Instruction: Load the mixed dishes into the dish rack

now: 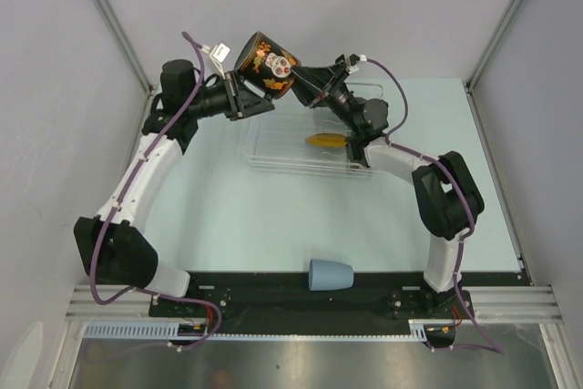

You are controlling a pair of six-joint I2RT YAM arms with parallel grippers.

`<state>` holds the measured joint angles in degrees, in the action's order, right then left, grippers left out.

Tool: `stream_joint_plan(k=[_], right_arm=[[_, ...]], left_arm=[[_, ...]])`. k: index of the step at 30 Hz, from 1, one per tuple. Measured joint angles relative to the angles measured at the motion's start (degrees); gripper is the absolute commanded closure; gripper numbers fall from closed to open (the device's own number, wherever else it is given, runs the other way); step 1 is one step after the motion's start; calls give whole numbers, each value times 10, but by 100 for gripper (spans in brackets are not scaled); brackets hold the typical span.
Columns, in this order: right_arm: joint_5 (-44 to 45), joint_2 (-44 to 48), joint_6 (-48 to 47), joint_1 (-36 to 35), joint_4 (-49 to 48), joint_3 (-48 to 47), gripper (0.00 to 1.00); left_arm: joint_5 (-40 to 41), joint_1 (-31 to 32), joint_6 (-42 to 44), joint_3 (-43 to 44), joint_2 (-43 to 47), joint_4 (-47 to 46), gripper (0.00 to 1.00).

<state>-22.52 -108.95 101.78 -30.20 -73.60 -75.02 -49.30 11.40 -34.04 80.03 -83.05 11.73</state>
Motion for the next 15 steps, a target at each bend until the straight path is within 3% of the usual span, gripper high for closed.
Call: stream_joint_plan(k=[15], right_arm=[[-111,46,28,58,-4,89,60]], left_arm=[[37,-68,-15,0,0,-5,100]])
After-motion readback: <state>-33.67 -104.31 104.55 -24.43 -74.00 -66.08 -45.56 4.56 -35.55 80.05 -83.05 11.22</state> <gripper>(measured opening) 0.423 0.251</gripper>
